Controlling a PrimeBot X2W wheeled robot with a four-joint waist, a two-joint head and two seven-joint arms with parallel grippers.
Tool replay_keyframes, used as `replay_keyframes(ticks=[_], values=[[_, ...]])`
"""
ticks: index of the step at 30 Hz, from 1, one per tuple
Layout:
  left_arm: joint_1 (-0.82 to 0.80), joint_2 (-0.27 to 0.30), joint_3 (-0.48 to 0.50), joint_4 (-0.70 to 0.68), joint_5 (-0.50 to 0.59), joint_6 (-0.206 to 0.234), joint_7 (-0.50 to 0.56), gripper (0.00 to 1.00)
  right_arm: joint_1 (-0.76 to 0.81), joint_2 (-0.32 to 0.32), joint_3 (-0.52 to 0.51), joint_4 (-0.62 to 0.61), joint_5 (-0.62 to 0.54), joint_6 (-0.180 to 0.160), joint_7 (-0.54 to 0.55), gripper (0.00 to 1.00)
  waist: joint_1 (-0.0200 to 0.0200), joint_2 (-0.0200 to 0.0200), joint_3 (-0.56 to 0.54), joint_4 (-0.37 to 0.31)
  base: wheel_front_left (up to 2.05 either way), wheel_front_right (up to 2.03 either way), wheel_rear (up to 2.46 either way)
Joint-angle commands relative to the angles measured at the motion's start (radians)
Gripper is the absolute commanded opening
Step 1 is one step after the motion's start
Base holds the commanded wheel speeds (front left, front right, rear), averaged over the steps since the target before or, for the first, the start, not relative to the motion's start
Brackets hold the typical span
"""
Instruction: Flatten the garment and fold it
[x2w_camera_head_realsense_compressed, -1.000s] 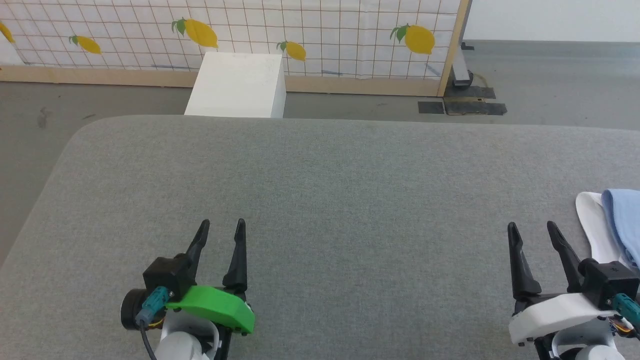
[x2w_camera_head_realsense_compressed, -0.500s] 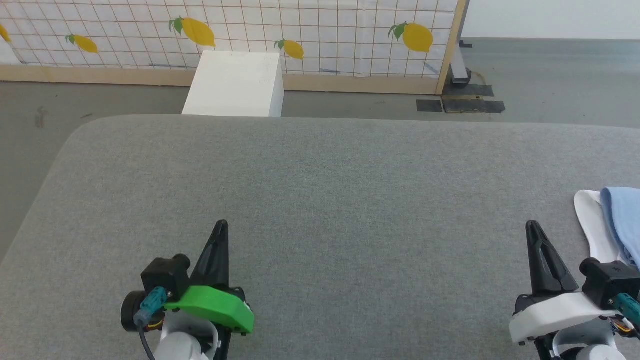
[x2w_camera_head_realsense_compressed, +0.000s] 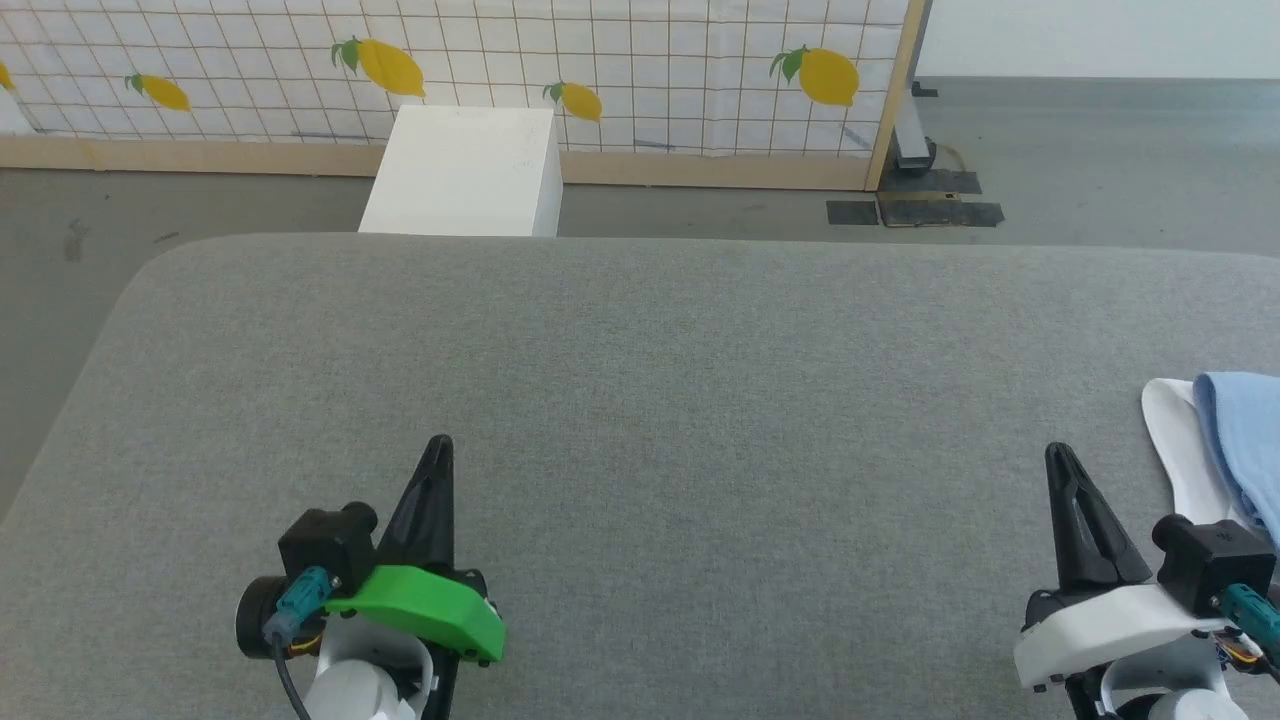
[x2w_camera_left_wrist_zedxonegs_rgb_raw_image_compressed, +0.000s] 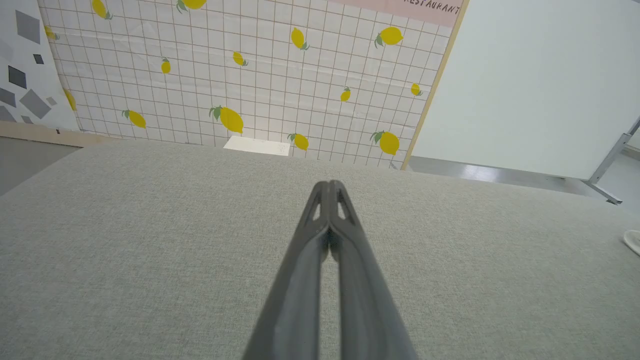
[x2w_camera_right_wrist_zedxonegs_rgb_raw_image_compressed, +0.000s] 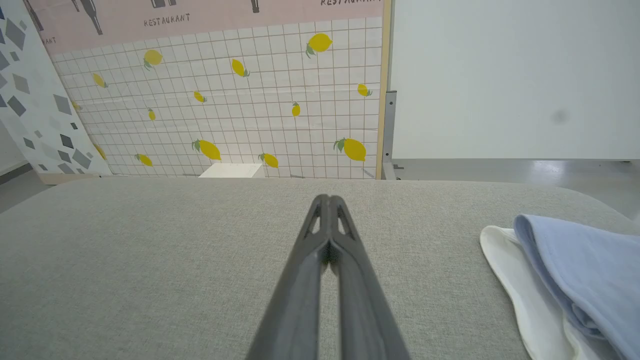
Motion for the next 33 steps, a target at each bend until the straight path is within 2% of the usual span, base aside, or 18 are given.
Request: replay_keyframes(ticks=[1,33], values=[[0.013,-0.001,0.005,-0.01,0.02,0.008,0.005,0.0,-0.003,0.0,0.005,-0.006,-0.009,0.0,0.006,0.0,0.0001,0.0,0.0,-0.001,0.0,0.0,0.0],[0.041,-0.002,0.035,-0.073,0.087,0.025,0.069,0.0,-0.008,0.001,0.029,-0.019,-0.04,0.0,0.039,0.0,0.0001,0.0,-0.006,-0.018,0.0,0.0,0.0]])
